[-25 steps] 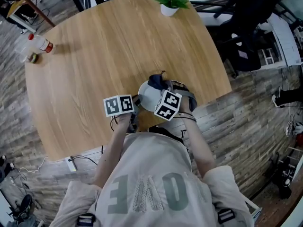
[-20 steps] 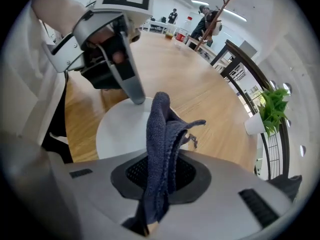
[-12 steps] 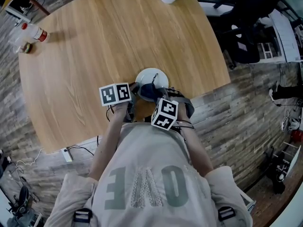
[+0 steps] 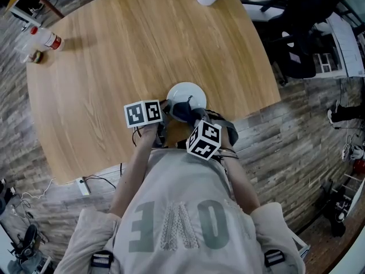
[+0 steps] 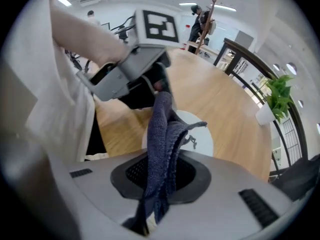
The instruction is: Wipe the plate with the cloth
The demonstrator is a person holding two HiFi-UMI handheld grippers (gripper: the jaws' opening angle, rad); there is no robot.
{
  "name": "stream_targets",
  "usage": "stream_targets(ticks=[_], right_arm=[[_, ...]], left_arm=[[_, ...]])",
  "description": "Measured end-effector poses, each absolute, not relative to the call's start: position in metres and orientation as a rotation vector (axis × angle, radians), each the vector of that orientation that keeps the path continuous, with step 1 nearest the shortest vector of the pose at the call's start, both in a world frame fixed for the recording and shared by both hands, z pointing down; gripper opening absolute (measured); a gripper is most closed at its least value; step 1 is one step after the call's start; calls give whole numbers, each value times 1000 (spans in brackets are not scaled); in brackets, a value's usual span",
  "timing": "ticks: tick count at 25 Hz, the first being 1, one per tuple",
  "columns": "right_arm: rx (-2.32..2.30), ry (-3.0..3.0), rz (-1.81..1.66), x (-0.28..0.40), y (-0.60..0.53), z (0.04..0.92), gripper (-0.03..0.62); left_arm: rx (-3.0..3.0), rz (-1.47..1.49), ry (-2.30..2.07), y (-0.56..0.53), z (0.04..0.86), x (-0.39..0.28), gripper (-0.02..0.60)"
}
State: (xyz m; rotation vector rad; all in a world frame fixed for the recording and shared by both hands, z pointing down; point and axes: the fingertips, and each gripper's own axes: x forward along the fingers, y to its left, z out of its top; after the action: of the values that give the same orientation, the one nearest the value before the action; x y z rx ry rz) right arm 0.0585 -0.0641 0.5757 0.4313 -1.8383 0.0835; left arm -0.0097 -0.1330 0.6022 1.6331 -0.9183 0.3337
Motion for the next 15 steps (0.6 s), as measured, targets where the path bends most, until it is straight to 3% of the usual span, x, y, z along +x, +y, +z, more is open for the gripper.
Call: stream_targets(ticks=[7, 15], right_arm=[[571, -1799, -50, 67, -161, 560, 61], [513, -1697, -115, 58, -166, 590, 61]], left_arm=[[1639, 341, -922, -132, 602, -10, 40], [1642, 348, -914, -130, 603, -6, 40]])
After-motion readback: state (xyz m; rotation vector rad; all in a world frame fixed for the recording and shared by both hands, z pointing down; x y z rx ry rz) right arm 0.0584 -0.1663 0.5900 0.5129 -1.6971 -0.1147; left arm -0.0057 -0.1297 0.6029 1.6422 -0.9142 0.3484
